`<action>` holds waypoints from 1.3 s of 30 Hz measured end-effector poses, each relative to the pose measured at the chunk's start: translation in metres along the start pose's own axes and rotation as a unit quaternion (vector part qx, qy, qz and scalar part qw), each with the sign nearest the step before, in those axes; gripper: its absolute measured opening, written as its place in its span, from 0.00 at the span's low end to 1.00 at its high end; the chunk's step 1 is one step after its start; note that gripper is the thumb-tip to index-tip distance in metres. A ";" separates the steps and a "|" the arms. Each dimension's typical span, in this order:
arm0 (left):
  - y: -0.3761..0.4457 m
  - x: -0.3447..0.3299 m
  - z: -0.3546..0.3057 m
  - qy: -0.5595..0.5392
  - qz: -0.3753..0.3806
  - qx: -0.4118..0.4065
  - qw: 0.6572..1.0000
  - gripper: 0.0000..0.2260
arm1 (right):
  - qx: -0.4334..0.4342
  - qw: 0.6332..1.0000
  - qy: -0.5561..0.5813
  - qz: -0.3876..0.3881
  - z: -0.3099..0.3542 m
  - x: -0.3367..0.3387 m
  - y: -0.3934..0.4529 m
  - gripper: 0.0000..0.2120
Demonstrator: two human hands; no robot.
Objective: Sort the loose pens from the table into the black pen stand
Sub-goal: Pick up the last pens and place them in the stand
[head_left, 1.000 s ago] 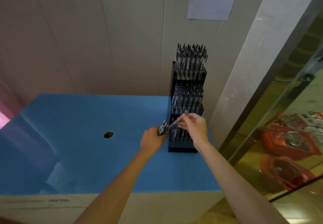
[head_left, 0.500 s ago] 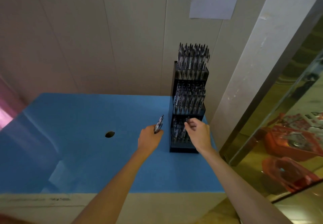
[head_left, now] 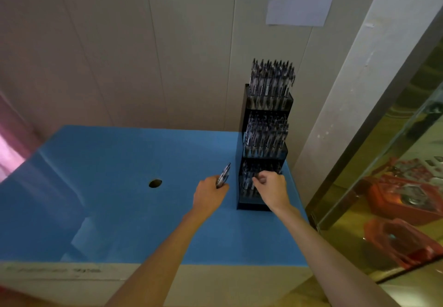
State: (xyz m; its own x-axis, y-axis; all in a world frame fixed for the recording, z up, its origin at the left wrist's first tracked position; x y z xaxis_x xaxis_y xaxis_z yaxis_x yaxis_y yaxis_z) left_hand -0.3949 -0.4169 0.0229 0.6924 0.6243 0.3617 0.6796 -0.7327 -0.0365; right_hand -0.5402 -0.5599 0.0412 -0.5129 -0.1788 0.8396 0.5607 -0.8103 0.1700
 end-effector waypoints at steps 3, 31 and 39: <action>-0.001 0.003 0.001 -0.006 0.004 -0.005 1.000 0.18 | -0.006 1.000 -0.008 0.001 -0.003 -0.003 0.000 0.12; -0.016 0.009 0.005 -0.007 0.015 -0.003 1.000 0.18 | 0.048 0.994 -0.093 0.025 0.022 0.001 0.008 0.11; -0.014 0.006 0.005 0.015 0.016 0.006 1.000 0.17 | 0.039 0.996 -0.081 -0.001 0.026 0.009 0.000 0.07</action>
State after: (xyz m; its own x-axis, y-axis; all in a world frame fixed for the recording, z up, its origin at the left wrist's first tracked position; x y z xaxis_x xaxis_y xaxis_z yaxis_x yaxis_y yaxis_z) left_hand -0.3990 -0.4010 0.0210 0.7073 0.5915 0.3872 0.6597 -0.7490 -0.0609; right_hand -0.5274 -0.5470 0.0622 -0.4053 -0.0800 0.9107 0.6119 -0.7639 0.2052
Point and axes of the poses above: each hand's wrist, its own y-axis towards the middle knuckle, its own x-axis out of the back of the hand, z = x × y, the point moved 5 cm from there along y, towards the middle knuckle, and after that the axes turned 12 degrees about -y, right-handed, at the moved point
